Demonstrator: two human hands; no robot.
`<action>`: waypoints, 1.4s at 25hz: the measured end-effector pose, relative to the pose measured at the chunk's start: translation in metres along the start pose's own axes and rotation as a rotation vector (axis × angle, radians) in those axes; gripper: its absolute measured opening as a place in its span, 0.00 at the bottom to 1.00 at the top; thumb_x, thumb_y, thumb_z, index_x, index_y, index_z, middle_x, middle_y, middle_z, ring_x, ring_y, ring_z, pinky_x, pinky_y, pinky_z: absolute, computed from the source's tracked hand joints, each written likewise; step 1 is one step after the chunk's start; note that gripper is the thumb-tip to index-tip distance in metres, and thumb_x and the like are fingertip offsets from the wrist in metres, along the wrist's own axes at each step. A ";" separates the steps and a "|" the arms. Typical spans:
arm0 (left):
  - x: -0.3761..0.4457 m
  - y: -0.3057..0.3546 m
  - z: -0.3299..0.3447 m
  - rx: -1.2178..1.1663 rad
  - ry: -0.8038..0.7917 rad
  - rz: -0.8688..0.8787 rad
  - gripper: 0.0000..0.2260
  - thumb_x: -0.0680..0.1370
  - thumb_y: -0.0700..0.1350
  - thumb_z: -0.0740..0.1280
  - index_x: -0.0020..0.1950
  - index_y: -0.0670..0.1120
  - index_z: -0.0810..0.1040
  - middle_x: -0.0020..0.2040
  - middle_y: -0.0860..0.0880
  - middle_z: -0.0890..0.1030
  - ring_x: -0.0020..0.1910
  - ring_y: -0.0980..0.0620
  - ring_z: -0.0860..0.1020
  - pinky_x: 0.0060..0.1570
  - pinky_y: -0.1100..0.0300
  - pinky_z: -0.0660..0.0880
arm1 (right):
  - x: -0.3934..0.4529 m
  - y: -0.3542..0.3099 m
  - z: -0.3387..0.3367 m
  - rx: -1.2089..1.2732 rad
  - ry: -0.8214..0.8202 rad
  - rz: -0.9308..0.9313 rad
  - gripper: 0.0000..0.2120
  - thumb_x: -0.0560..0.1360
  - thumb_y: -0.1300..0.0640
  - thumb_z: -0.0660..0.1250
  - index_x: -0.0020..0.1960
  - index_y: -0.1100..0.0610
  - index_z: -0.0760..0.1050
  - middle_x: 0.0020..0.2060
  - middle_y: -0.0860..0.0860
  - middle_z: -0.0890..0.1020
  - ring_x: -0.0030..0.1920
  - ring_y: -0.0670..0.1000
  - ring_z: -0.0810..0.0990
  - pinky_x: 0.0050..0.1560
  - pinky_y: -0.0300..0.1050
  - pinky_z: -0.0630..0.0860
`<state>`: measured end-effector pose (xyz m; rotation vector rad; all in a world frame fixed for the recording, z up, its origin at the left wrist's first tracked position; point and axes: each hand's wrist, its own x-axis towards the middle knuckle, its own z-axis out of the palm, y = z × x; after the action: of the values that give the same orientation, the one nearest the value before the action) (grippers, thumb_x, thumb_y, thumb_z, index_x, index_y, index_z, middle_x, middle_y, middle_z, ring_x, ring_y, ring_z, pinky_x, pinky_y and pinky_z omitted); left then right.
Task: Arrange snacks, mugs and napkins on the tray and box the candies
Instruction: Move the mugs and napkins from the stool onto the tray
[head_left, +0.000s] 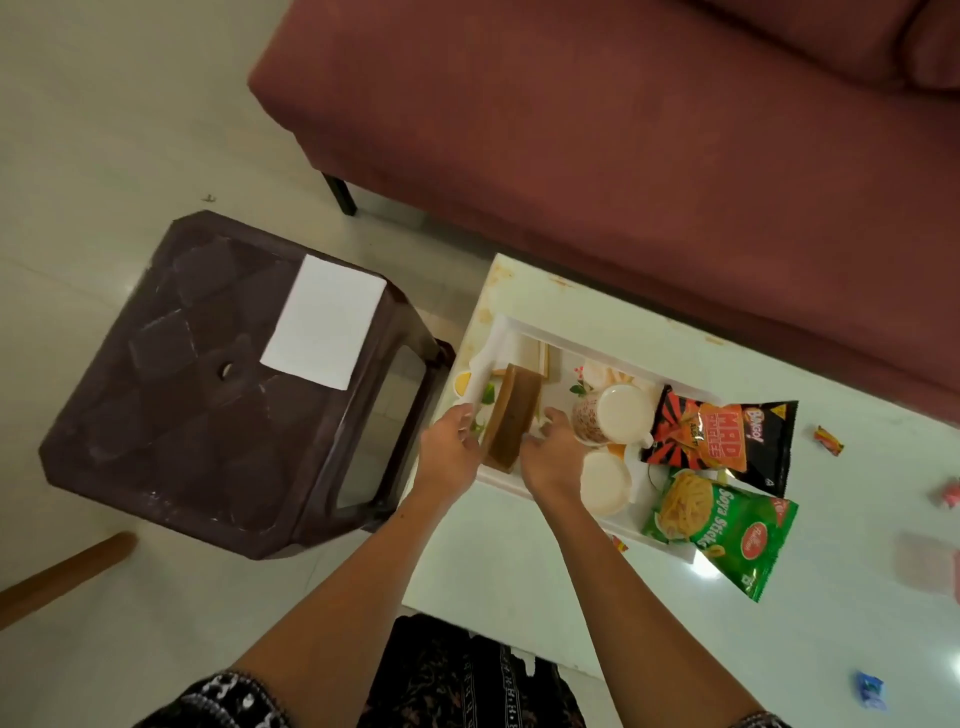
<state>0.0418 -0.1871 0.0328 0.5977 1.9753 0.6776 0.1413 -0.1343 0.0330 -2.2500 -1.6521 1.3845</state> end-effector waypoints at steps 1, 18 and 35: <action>0.000 -0.004 -0.011 -0.011 0.064 0.011 0.16 0.77 0.36 0.62 0.65 0.39 0.72 0.56 0.41 0.80 0.55 0.44 0.79 0.53 0.62 0.74 | -0.004 -0.008 0.001 0.013 0.036 -0.019 0.20 0.75 0.62 0.63 0.67 0.59 0.68 0.59 0.59 0.79 0.59 0.60 0.77 0.61 0.53 0.74; 0.092 -0.019 -0.197 0.321 0.392 -0.141 0.27 0.72 0.48 0.72 0.66 0.39 0.68 0.64 0.39 0.71 0.65 0.41 0.70 0.63 0.48 0.69 | -0.030 -0.161 0.118 0.109 -0.309 -0.168 0.24 0.74 0.58 0.69 0.67 0.55 0.67 0.63 0.54 0.75 0.53 0.49 0.74 0.50 0.38 0.70; 0.036 -0.012 -0.120 0.071 0.108 0.029 0.10 0.76 0.40 0.63 0.54 0.41 0.79 0.50 0.43 0.82 0.45 0.47 0.79 0.43 0.60 0.74 | -0.027 -0.100 0.078 0.108 -0.091 0.021 0.13 0.75 0.54 0.66 0.57 0.58 0.75 0.56 0.56 0.80 0.55 0.57 0.78 0.55 0.56 0.79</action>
<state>-0.0818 -0.1987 0.0519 0.6456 2.1017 0.6724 0.0130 -0.1470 0.0519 -2.1820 -1.5419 1.5634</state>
